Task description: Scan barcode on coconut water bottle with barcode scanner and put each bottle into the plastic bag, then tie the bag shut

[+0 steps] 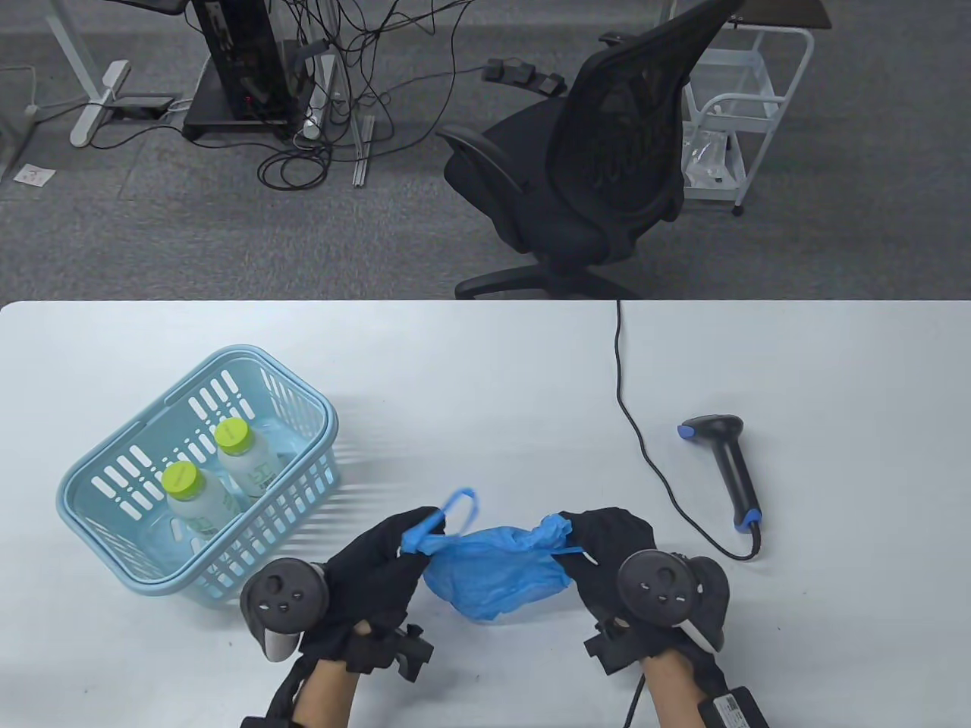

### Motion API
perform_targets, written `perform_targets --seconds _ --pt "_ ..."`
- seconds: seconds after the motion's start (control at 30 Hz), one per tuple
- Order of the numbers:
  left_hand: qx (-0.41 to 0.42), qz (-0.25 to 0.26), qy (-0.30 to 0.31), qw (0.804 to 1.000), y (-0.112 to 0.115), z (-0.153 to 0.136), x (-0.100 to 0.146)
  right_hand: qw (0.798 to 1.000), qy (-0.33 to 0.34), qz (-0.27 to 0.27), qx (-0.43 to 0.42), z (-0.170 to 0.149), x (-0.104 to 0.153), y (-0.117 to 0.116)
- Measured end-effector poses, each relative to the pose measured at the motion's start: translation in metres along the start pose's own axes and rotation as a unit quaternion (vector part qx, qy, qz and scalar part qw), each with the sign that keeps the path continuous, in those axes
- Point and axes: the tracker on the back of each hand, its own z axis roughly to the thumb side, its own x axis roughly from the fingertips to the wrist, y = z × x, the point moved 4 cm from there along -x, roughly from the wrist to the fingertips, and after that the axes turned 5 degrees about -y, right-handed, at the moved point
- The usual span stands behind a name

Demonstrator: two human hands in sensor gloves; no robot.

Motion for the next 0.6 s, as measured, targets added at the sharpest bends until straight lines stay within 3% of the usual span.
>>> perform_targets --seconds 0.07,0.13,0.2,0.27,0.3,0.37,0.47,0.53,0.6 --pt "-0.010 0.013 0.004 1.000 -0.002 0.000 0.002 1.000 -0.002 0.026 0.016 -0.001 -0.001 -0.002" --pt "-0.072 0.034 0.038 0.996 -0.004 0.009 0.003 0.998 0.010 0.054 0.034 0.000 0.000 0.002" --pt "-0.110 0.036 0.073 0.991 -0.001 0.018 0.005 0.998 0.039 0.036 -0.040 0.002 0.000 0.022" --pt "-0.147 0.028 0.102 0.983 0.006 0.028 0.007 0.984 0.083 -0.010 -0.158 0.007 0.005 0.050" --pt "-0.170 0.015 0.120 0.978 0.012 0.032 0.008 0.977 0.111 -0.029 -0.178 0.013 0.009 0.058" --pt "-0.205 -0.006 0.149 0.967 0.026 0.040 0.010 0.982 0.144 -0.029 -0.119 0.031 0.014 0.060" --pt "-0.215 -0.044 0.170 0.961 0.046 0.046 0.013 0.984 0.168 0.053 0.017 0.057 0.017 0.026" --pt "-0.217 -0.054 0.180 0.958 0.053 0.048 0.015 0.974 0.134 0.162 0.084 0.058 0.014 -0.013" --pt "-0.217 -0.061 0.182 0.957 0.053 0.048 0.016 0.973 0.094 0.180 0.110 0.051 0.011 -0.033"
